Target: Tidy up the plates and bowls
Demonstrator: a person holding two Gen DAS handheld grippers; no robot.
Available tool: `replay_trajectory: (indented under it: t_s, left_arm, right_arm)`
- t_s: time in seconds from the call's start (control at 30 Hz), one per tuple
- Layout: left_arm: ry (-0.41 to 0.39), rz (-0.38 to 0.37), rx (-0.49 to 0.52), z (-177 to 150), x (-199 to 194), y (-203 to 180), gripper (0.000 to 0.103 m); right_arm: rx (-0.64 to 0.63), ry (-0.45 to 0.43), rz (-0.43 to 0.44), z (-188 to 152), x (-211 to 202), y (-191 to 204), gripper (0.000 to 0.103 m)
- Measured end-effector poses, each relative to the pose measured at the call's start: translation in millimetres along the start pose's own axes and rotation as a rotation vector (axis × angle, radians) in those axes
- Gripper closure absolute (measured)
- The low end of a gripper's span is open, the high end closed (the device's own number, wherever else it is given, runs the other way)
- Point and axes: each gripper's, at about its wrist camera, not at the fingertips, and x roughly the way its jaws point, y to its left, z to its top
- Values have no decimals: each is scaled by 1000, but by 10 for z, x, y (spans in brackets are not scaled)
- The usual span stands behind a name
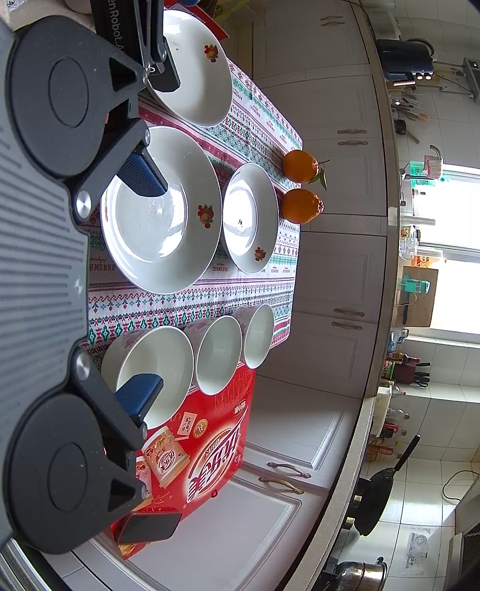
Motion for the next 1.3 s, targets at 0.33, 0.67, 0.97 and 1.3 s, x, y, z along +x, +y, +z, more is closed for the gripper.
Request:
replay_trajectory:
  t_s: [0.33, 0.67, 0.97, 1.3]
  left_arm:
    - [0, -2, -1, 1, 1, 3, 1]
    - [5, -1, -3, 11, 26, 24, 1]
    - [0, -26, 5, 66, 86, 118, 1]
    - [-4, -71, 41, 48, 203, 443, 1]
  right_arm:
    - [-2, -1, 0, 3, -1, 5, 0]
    - [-16, 5, 1, 17, 41, 40, 0]
    - [-47, 27, 101, 145, 138, 51, 0]
    - [-193, -101, 364, 596, 262, 145, 0]
